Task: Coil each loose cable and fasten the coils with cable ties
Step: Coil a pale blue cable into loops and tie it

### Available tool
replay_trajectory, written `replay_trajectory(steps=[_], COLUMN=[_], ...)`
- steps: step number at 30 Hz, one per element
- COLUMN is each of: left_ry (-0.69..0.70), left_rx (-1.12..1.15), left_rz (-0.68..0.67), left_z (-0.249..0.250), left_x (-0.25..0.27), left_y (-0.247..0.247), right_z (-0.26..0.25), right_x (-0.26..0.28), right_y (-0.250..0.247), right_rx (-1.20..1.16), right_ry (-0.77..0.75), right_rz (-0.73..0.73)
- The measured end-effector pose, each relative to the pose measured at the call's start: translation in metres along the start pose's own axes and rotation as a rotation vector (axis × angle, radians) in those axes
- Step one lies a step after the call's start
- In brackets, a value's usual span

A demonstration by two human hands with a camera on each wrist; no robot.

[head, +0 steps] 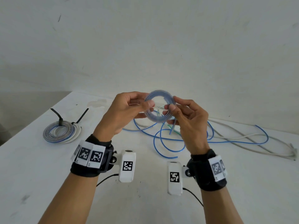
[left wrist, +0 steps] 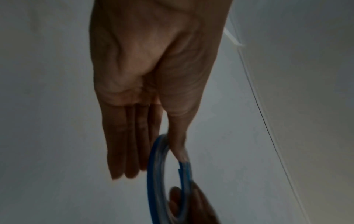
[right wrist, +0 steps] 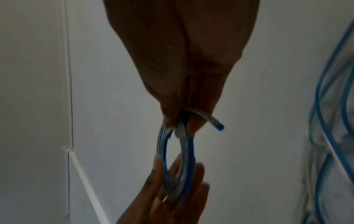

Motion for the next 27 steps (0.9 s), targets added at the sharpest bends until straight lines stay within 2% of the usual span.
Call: replay_trajectory(steps=[5, 10, 15, 21, 27], left_ry=[-0.037, -0.153, -0.119, -0.056, -0.033], left_rx=[-0.275, -0.325, -0.253, -0.094, -0.026], left_rz=[-0.21, -0.278, -0.187, -0.032, 0.064], left_z=[-0.002, -0.006, -0.004, 0.001, 0.002], left_x=[0.003, 0.006, 0.005, 0.002, 0.002], left_y=[-0.005, -0.007, -0.007, -0.007, -0.005], right_z=[-0.001, -0.004, -0.01, -0.007, -0.007], right_x=[-0.003, -0.002, -0.001, -0.003, 0.0], right_y=[-0.018, -0.024, -0.025, -0.021, -0.008], right_rx=[0.273, 0.394, 0.365, 0.135, 0.06], right_ry=[0.041, 0.056, -0.01, 0.023, 0.024], right_rz=[-0.301, -0.411, -0.403, -0.106, -0.139])
Point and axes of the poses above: each hand's wrist, its own x-axis away from the middle knuckle, its own y-axis out of the palm, z = x × y, the point moved 1 cm from there along -x, towards the middle knuckle, and after that the axes turned 1 degree about x, right-handed, at the moved point
